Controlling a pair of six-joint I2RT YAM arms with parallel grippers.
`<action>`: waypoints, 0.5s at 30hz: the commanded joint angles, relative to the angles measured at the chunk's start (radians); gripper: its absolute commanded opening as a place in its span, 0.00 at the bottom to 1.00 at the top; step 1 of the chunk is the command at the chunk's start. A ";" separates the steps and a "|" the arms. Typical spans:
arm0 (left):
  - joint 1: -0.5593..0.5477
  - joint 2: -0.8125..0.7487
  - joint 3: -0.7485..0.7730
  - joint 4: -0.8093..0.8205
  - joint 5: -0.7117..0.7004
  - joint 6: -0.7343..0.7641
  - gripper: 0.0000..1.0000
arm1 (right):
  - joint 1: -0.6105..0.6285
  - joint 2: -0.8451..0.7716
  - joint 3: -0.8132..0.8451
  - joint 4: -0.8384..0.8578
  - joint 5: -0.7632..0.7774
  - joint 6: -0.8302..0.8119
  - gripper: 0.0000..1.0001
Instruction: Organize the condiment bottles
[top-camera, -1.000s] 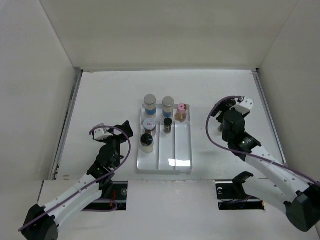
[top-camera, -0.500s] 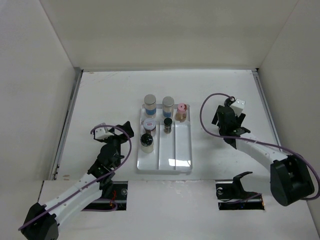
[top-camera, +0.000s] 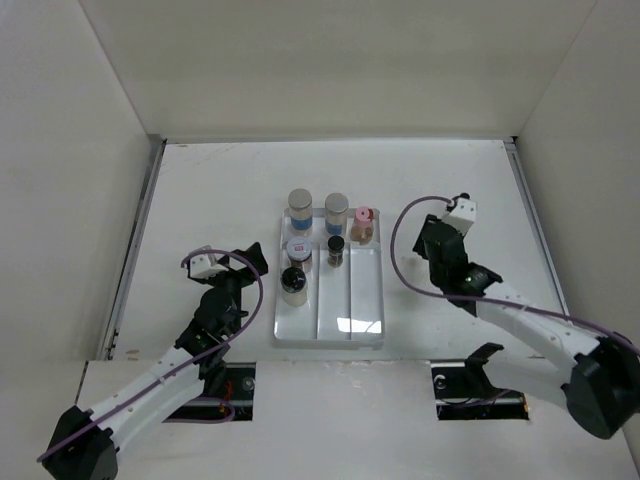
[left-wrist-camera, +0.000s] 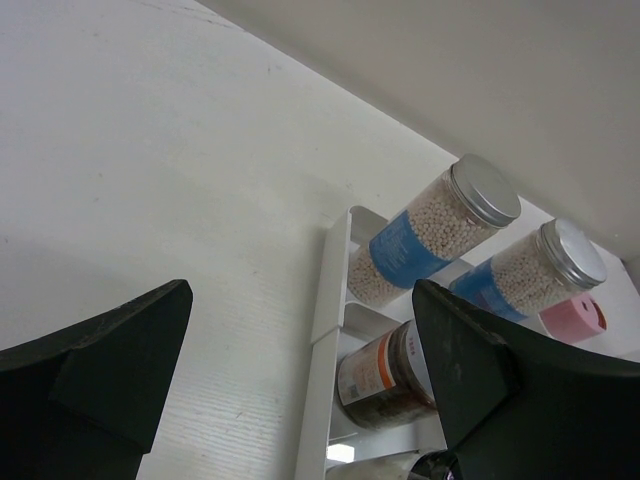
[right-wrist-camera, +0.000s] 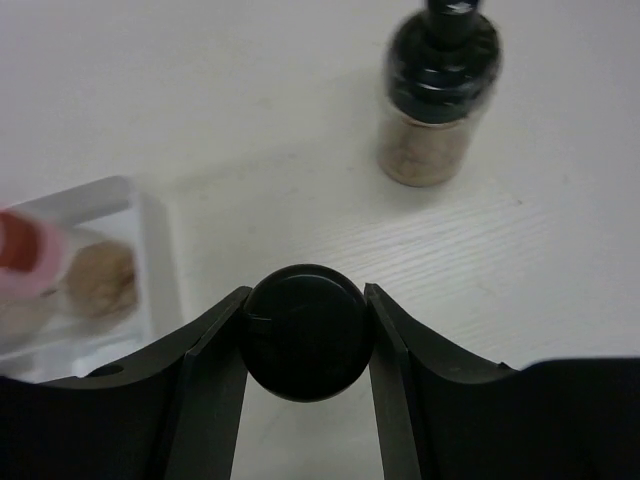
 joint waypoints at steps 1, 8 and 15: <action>-0.005 -0.015 -0.003 0.038 0.005 -0.007 0.94 | 0.158 -0.126 0.021 -0.045 0.063 0.006 0.43; -0.003 0.002 0.002 0.041 0.005 -0.005 0.94 | 0.618 -0.062 0.122 -0.065 0.076 0.090 0.45; 0.010 -0.012 -0.004 0.030 0.009 -0.005 0.94 | 0.754 0.248 0.268 0.038 0.072 0.047 0.45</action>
